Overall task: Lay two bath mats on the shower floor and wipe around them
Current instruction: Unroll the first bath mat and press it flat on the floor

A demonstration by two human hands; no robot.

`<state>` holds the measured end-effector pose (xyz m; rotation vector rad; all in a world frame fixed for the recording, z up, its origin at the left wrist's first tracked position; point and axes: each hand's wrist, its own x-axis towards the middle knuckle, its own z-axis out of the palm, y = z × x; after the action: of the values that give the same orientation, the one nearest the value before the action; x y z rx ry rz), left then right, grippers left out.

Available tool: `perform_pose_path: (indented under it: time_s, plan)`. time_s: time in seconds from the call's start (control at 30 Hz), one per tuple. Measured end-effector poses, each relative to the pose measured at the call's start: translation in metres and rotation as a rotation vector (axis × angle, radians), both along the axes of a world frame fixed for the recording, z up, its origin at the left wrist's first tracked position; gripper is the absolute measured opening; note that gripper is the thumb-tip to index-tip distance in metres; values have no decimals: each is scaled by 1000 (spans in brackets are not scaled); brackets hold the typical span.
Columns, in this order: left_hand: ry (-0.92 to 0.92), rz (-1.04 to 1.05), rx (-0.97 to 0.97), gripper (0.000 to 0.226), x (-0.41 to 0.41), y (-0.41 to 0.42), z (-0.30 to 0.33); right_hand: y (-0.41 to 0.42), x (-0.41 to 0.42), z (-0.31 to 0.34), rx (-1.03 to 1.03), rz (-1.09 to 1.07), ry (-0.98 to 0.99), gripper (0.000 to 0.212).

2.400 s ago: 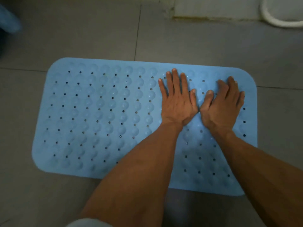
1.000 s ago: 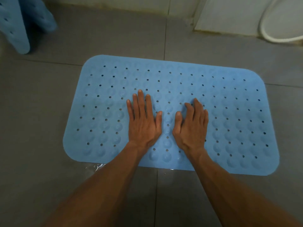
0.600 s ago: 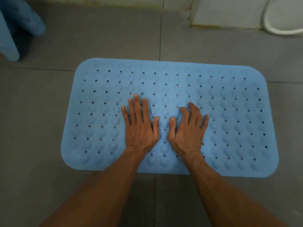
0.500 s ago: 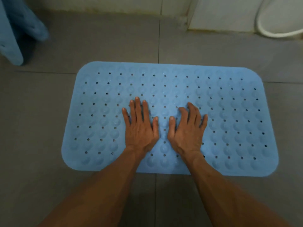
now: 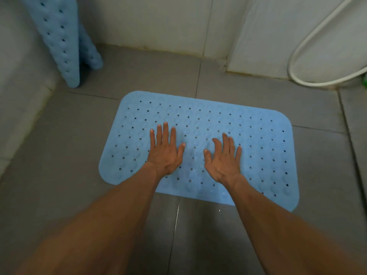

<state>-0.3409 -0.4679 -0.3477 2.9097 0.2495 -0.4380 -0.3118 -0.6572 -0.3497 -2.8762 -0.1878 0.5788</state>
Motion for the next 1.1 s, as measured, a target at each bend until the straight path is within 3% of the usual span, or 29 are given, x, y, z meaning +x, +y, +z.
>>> perform_pose_path:
  time_s: [0.3, 0.47, 0.63, 0.83, 1.1]
  plan:
    - [80, -49, 10, 94, -64, -22, 257, -26, -25, 267, 10, 111, 103, 59]
    - [170, 47, 9, 73, -81, -40, 408, -40, -42, 418, 32, 130, 132, 59]
    - [125, 129, -34, 65, -78, -52, 523, -47, -47, 532, 66, 135, 130, 55]
    - [84, 163, -17, 64, -57, -22, 578, -25, -14, 583, 63, 187, 82, 54]
    - [93, 147, 63, 67, -6, 101, 563, 89, 63, 567, 59, 269, -24, 50]
